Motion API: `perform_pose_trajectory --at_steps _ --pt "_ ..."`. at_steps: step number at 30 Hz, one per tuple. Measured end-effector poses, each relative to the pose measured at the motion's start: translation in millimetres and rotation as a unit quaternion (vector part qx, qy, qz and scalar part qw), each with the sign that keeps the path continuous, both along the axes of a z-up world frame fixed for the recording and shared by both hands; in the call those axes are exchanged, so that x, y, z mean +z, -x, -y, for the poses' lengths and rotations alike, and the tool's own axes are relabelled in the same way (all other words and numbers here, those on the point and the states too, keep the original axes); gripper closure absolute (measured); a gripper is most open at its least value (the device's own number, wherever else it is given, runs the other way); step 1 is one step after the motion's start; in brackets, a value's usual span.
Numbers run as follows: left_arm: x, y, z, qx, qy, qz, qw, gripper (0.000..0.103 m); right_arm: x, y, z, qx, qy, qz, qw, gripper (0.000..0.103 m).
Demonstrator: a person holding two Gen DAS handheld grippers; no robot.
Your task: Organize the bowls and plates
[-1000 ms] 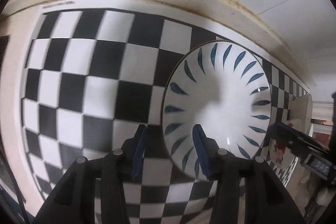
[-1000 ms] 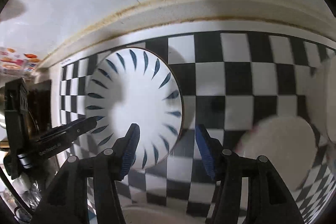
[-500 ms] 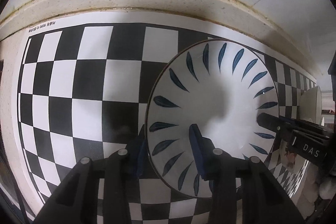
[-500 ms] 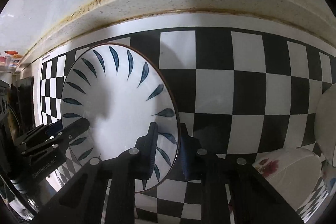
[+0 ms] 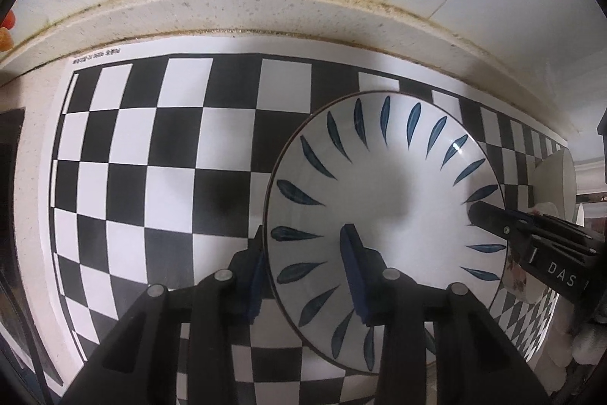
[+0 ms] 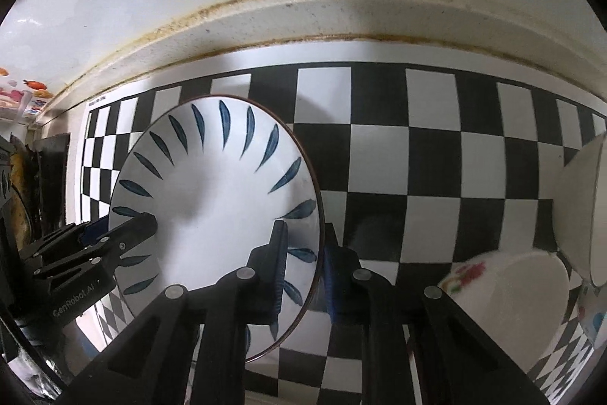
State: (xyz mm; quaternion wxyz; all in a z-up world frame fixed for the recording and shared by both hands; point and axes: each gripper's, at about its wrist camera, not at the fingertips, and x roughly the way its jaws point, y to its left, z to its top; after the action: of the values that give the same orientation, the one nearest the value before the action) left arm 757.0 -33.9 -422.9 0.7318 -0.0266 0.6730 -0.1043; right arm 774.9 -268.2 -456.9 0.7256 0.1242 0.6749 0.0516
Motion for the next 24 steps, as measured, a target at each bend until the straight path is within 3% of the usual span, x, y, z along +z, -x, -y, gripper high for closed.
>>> perform_pose_trajectory --at_steps 12,24 --pt "52 41 -12 -0.011 0.010 0.035 0.9993 0.069 50 40 8 -0.008 -0.018 0.049 0.999 0.088" --pt "116 112 -9 -0.032 0.027 0.079 0.9960 0.069 129 141 19 -0.012 -0.024 0.110 0.994 0.088"
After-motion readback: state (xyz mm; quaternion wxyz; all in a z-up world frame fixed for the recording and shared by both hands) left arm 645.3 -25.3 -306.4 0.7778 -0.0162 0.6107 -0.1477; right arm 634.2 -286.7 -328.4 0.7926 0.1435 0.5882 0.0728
